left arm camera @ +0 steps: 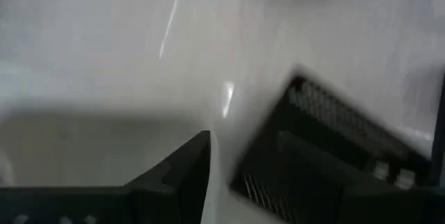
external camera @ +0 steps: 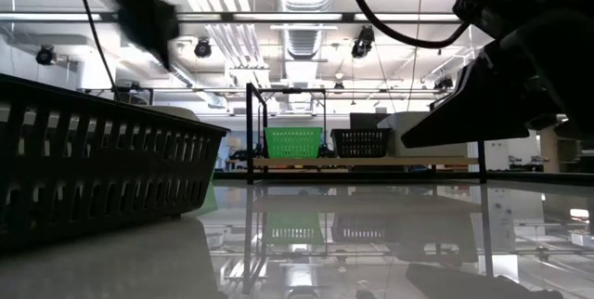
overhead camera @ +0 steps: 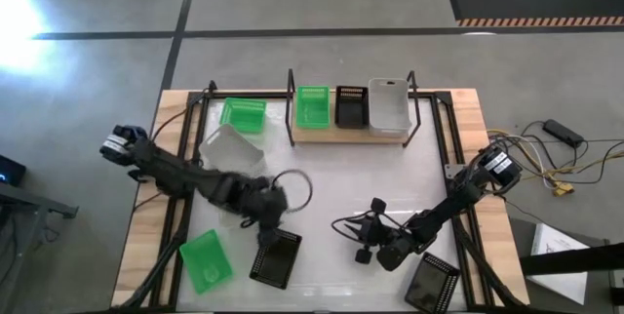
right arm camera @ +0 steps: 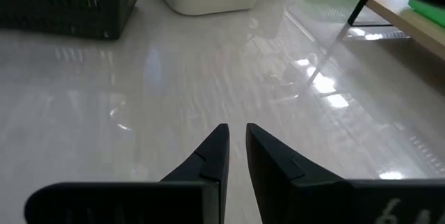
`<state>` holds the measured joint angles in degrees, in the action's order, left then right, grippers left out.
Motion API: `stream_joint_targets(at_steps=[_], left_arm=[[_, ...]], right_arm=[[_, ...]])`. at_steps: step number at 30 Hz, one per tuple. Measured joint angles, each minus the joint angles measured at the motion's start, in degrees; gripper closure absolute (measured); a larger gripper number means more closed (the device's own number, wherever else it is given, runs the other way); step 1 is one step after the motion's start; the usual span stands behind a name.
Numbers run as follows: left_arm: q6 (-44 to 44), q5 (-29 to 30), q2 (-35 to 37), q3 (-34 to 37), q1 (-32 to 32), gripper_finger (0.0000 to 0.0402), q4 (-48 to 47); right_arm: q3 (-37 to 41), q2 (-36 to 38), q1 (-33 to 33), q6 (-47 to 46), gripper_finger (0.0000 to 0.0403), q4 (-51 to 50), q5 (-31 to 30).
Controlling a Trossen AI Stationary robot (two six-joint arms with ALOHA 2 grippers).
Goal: Stack baskets on shelf by color
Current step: Stack the bottom green bin on top of the other green bin on the shelf
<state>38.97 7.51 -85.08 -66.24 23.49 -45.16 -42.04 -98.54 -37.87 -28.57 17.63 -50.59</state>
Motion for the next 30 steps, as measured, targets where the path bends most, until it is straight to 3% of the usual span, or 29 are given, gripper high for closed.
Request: stream_joint_targets(at_steps=[8, 17, 19, 24, 30], left_arm=[[26.4, -0.1, 0.2, 0.2, 16.9, 0.0249, -8.6], [62.4, 0.8, -1.6, 0.2, 33.5, 0.0249, -6.1], [62.3, 0.9, -2.4, 0.2, 33.8, 0.0249, -6.0], [61.2, -10.0, -4.8, -0.5, 33.7, 0.0249, -4.4], [61.2, -11.2, -9.1, -1.1, 34.1, 0.0249, -1.8]], right_arm=[[0.0, 0.0, 0.9, 6.1, 0.036, 0.8, -1.4], [0.1, 0.0, 4.2, 10.6, 0.036, 1.1, -5.0], [0.1, 0.0, 5.1, 10.8, 0.036, 1.2, -5.0], [0.1, 0.0, 6.7, 10.7, 0.036, 1.2, -5.0], [0.1, 0.0, 7.7, 11.6, 0.036, 1.2, -5.0]])
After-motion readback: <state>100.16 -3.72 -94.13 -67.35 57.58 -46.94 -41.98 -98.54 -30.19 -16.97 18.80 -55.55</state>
